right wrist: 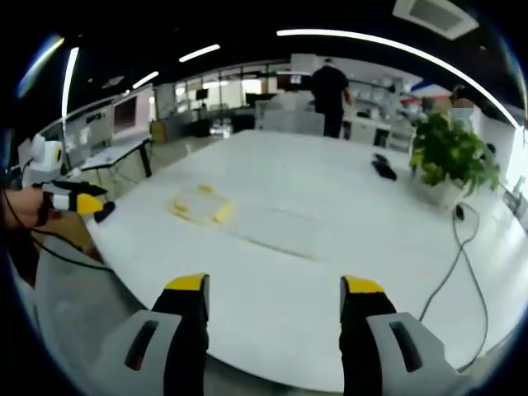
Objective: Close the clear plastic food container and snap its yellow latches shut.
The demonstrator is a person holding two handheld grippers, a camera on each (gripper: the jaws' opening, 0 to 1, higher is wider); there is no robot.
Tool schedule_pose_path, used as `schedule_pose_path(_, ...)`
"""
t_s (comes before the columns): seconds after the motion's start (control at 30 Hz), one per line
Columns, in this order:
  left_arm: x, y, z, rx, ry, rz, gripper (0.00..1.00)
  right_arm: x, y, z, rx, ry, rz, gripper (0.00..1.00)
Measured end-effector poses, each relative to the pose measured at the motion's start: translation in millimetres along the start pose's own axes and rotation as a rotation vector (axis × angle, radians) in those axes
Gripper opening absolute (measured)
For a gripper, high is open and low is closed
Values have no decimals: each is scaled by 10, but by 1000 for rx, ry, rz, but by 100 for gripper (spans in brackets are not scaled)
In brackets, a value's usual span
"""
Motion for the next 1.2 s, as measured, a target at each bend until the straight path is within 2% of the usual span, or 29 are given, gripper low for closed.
schedule_pose_path(1.2,-8,0,-27,-2,-2,-6,55,-12,30,-25,0,6,10,62)
Point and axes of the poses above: the point that each gripper's makers call its tool centre point, and the gripper's own axes: z roughly backward along the fingers, x roughly to its right, y roughly out of its top, the point moved 8 cm from there along z, roughly backward along the fingers, and after that the axes turned 4 degrees about y, right-handed, at the moved point
